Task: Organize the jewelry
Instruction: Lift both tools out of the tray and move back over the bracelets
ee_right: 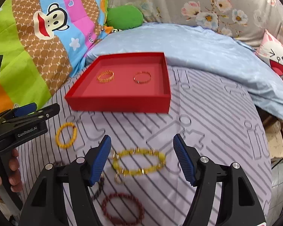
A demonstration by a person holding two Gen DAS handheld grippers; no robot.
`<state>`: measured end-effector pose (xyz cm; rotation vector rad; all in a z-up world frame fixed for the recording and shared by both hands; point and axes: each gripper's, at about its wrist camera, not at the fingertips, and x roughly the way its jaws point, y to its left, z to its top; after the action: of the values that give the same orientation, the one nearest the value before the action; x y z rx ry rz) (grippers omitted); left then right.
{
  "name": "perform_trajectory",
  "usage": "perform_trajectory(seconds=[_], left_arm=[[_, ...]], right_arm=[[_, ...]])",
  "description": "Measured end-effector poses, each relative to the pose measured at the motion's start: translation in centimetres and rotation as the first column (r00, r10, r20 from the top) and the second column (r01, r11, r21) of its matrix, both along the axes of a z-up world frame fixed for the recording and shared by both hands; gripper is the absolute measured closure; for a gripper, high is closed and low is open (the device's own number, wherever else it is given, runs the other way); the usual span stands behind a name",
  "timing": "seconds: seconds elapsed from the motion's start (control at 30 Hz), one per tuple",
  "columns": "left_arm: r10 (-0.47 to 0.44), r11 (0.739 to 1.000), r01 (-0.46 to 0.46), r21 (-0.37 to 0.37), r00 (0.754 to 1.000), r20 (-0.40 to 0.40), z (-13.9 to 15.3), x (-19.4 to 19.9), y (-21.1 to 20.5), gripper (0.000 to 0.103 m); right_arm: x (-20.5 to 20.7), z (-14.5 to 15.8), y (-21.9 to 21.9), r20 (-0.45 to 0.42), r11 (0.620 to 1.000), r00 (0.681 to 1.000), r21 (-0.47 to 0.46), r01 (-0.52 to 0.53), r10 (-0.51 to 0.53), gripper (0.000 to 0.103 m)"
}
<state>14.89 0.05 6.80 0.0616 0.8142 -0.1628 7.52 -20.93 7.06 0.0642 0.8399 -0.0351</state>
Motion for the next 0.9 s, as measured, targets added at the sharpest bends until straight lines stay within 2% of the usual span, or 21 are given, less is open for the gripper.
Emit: perform_trajectory(seconds=[0.23,0.53,0.9], left_arm=[[0.023,1.0,-0.024,-0.003,0.999,-0.045,-2.3,-3.6,1.4,0.029],[0.022,1.0,-0.023,-0.013,0.995,-0.095,-4.7,-7.4,2.2,0.029],[0.009,1.0,-0.011,-0.014,0.994,-0.106,-5.5,-8.8,2.0,0.029]], right_arm=[[-3.6,-2.5,-0.2,-0.053,1.0,0.998,0.011,0.019,-0.018,0.037],[-6.7,-4.4,0.2,-0.087,1.0,0.996,-0.007,0.023,-0.024,0.037],[-8.1,-5.1,0.4,-0.102,1.0,0.995,0.005,0.024,-0.024,0.037]])
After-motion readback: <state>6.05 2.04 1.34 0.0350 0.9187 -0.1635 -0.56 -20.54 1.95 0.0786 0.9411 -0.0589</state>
